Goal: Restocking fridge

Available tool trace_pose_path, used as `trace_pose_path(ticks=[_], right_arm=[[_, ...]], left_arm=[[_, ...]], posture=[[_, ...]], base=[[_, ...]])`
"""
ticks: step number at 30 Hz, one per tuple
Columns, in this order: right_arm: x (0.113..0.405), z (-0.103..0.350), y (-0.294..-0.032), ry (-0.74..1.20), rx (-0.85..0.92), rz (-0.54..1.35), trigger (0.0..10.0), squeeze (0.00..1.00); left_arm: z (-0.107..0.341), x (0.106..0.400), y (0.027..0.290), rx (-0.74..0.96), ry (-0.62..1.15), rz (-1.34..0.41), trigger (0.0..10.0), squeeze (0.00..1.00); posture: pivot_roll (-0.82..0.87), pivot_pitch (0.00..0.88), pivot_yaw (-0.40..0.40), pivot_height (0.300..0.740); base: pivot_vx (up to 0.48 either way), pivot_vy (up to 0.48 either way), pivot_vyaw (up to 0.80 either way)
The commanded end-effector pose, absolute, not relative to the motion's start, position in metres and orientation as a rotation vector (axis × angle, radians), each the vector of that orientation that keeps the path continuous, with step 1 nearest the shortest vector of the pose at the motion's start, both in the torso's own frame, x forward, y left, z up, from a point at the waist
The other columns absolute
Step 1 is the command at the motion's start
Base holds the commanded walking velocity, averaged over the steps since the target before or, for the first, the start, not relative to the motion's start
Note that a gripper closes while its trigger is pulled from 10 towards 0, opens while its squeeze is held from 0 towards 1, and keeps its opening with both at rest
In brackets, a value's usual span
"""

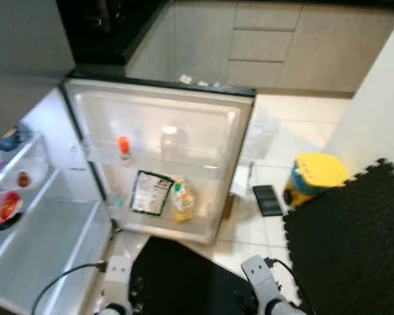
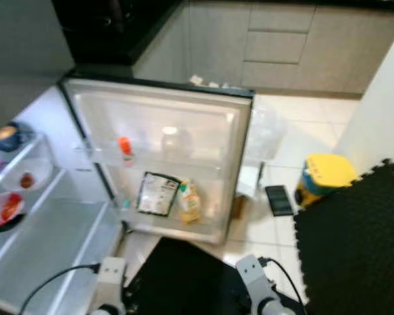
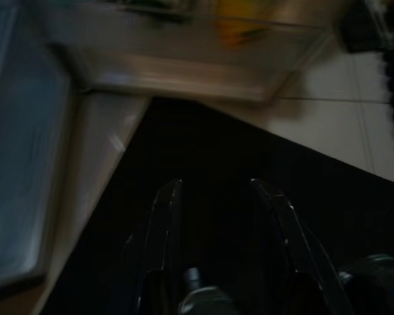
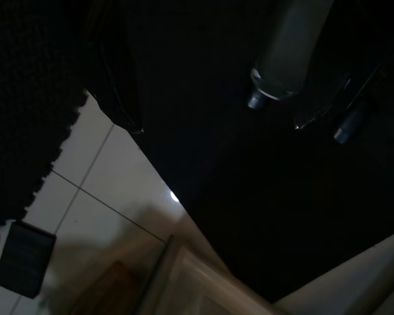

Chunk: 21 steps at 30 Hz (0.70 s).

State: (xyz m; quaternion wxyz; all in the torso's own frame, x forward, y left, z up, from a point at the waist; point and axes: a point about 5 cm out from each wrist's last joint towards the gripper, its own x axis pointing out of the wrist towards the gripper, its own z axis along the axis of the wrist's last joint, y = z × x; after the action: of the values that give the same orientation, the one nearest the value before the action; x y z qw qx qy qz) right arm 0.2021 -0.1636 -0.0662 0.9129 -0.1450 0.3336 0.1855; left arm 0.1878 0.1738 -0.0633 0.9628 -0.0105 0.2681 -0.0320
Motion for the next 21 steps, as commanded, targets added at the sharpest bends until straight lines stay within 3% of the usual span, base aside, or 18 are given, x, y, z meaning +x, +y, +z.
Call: trace_pose_path(ticks=[1, 6, 21], right_arm=[[0.2024, -0.0658, -0.1583, 0.678, -0.304, 0.416, 10.0, 0.00], [0.2038, -0.0648, -0.1561, 0.671, -0.300, 0.434, 10.0, 0.00], [0.1957, -0.0699, -0.1544, 0.702, -0.308, 0.443, 10.0, 0.00]], left_arm=[[-0.0658, 0.1819, 0.1787, -0.022, 0.555, -0.038, 10.0, 0.00], [-0.0659, 0.1809, 0.1782, -0.016, 0.550, -0.016, 10.0, 0.00], [-0.0697, 0.1760, 0.1732, -0.080, 0.577, -0.036, 10.0, 0.00]], posture=[[-0.08, 0.061, -0.023, 0.719], [-0.08, 0.070, -0.022, 0.719], [-0.07, 0.089, -0.023, 0.719]], base=[[0.000, 0.000, 0.00], [0.000, 0.000, 0.00], [0.000, 0.000, 0.80]])
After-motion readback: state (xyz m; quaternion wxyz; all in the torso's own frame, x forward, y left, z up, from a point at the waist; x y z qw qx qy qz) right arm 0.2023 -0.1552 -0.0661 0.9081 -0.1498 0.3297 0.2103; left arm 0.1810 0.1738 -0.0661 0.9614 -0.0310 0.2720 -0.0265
